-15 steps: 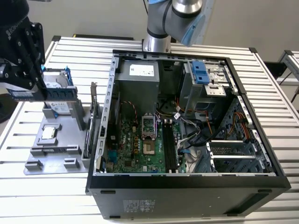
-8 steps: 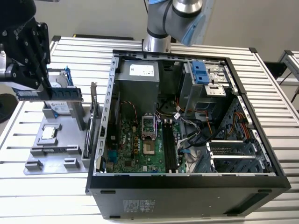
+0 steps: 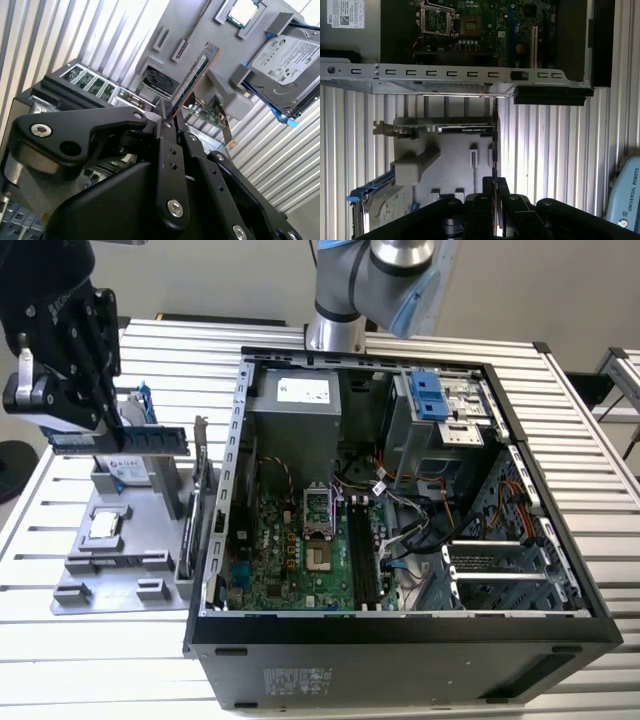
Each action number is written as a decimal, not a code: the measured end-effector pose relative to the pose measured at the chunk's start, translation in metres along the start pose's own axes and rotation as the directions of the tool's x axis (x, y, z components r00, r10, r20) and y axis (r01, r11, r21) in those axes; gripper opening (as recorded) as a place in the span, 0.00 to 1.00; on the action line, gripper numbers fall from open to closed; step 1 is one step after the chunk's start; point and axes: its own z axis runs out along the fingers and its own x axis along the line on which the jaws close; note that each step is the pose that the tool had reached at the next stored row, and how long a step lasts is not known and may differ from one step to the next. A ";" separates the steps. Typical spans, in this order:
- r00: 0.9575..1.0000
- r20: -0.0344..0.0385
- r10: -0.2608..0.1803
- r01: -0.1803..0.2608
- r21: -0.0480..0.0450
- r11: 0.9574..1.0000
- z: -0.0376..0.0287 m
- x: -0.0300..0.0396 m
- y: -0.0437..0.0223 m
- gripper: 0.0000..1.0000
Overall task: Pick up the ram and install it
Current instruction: 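Pick up the ram and move it above insertion slot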
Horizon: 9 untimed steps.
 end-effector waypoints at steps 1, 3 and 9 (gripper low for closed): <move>1.000 0.000 0.000 0.000 0.000 1.000 0.0000 0.0002 0.0013 0.00; 1.000 0.000 0.000 0.000 0.000 1.000 0.0002 0.0007 0.0042 0.00; 1.000 0.000 0.000 0.000 0.000 1.000 0.0006 0.0022 0.0128 0.00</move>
